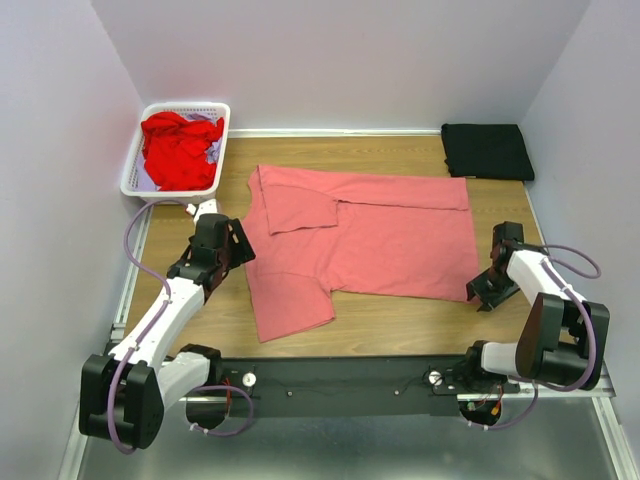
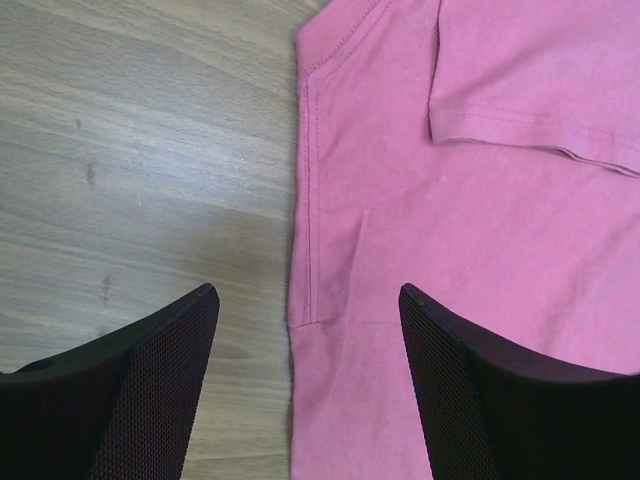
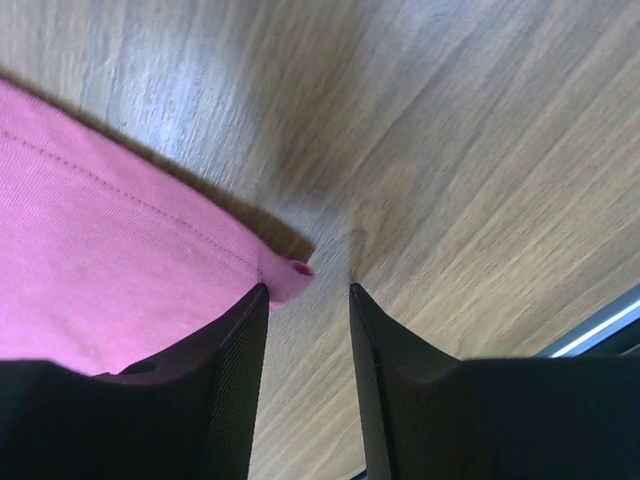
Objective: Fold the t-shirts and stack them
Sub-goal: Fold the tshirt
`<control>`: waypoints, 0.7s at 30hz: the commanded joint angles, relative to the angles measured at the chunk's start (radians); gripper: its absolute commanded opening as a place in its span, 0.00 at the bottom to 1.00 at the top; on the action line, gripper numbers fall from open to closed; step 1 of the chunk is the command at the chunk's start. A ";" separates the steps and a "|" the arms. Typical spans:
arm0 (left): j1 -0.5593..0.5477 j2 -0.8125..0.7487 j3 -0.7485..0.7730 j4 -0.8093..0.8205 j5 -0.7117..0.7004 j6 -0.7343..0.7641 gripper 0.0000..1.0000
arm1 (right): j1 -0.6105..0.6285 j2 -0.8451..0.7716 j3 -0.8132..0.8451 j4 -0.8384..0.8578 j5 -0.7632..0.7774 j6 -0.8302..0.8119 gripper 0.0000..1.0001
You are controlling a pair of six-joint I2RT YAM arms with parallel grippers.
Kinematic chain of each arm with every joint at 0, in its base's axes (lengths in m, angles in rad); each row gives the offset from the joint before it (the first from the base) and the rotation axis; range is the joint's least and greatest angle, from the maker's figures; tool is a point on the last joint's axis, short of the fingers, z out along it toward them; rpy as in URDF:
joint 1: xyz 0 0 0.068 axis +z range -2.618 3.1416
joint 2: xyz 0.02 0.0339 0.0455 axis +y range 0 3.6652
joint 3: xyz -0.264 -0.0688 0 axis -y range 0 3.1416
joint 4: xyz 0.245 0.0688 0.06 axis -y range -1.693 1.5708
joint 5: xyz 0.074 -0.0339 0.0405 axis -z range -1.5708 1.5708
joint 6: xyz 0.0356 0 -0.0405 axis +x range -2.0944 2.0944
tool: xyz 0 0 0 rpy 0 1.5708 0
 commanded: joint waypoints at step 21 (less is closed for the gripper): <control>-0.014 -0.004 -0.013 0.031 0.000 -0.004 0.80 | -0.047 -0.049 -0.067 0.100 0.030 0.091 0.43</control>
